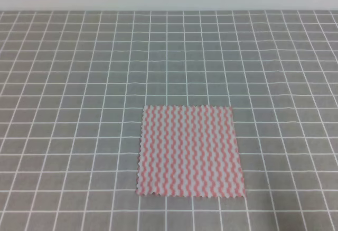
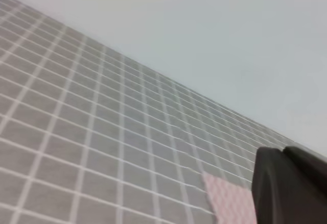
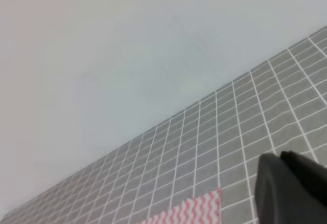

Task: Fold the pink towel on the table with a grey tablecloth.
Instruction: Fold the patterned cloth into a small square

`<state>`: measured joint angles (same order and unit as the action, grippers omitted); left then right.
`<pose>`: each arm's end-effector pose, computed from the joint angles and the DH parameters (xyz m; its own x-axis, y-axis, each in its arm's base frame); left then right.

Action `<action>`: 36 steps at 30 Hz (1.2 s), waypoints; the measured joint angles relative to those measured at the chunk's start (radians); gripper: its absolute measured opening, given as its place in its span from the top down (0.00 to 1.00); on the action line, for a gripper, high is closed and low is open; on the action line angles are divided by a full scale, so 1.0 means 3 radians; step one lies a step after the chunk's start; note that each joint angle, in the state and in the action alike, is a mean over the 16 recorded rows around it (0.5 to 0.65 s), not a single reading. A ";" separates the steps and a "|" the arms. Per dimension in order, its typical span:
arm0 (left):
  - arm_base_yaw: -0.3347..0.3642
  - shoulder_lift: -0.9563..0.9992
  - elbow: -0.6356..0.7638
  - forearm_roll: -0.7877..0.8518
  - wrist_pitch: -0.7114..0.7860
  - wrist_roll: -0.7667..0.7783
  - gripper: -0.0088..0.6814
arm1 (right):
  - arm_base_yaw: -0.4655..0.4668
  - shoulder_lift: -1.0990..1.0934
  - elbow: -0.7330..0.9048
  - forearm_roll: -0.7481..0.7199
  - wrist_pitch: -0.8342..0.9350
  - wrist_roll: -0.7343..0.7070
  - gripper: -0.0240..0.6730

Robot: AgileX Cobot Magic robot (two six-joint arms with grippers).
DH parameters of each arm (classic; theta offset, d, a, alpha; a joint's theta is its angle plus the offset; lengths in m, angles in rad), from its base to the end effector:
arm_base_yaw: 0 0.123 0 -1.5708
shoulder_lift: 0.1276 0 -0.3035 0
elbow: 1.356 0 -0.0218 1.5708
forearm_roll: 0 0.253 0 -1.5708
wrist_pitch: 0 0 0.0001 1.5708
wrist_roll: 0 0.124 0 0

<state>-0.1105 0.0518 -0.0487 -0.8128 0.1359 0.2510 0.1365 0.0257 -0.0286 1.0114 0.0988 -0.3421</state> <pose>0.0732 -0.0205 0.2189 -0.1179 -0.5164 -0.8482 0.1711 0.8308 -0.5296 0.0714 0.0204 0.2184 -0.1059 0.6078 -0.7870 -0.1946 0.7635 0.6158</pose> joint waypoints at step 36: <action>-0.0592 0.3257 -0.1591 -0.1327 0.1088 0.2388 0.99 | 0.0699 0.3357 -0.1870 -0.0540 0.1526 0.0071 0.99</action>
<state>-0.2881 1.0289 -0.5259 -1.2108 0.4622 0.9674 0.3462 1.0328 -0.5897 0.8495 0.5566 -0.3207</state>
